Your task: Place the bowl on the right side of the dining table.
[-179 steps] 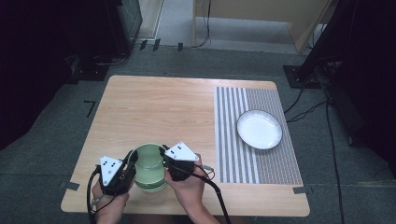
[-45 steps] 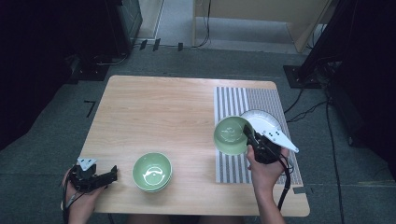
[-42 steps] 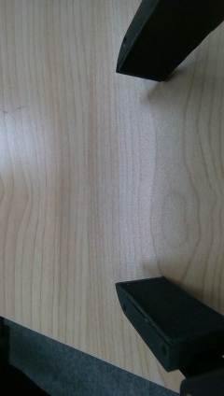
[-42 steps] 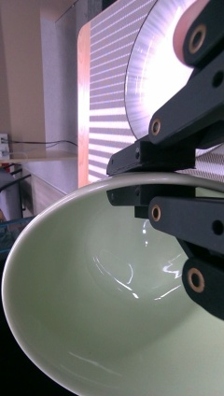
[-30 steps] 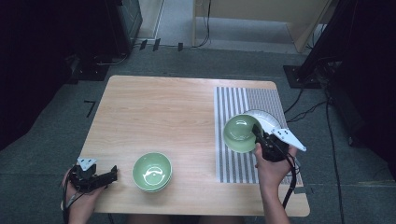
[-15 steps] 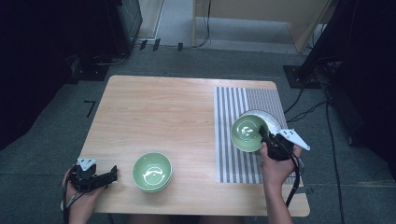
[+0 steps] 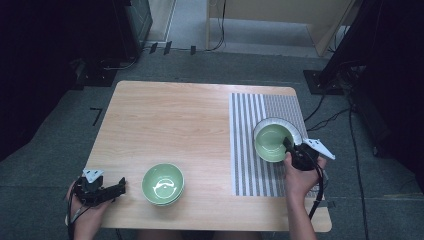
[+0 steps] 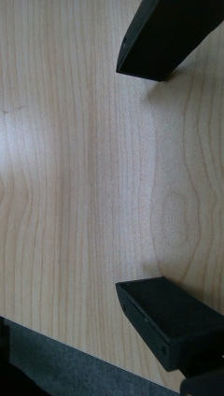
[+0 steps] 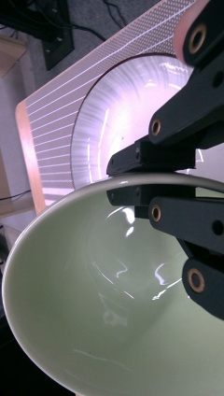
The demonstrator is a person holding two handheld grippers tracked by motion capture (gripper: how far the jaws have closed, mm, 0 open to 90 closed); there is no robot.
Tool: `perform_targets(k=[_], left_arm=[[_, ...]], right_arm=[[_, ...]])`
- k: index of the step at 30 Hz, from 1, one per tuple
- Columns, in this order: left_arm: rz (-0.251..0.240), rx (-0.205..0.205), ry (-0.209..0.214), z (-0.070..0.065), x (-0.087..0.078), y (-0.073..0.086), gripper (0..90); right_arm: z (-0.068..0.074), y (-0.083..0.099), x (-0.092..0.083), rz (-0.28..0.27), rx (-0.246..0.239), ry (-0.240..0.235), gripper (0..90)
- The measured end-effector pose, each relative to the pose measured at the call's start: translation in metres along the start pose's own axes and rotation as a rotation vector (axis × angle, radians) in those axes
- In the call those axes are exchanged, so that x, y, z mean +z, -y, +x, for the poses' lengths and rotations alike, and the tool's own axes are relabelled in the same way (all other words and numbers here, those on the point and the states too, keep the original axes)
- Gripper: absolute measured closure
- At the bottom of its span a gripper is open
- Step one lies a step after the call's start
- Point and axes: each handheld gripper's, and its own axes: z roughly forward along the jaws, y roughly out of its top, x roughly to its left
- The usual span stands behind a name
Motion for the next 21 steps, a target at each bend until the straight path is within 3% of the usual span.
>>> perform_targets(k=[9,21], left_arm=[[-0.001,-0.001,0.000,0.000,0.000,0.000,0.0],[0.000,0.000,0.000,0.000,0.000,0.000,0.0]], right_arm=[[-0.020,0.002,0.013,0.025,0.038,0.044,85.4],[-0.029,0.006,0.028,0.073,0.070,0.069,85.4]])
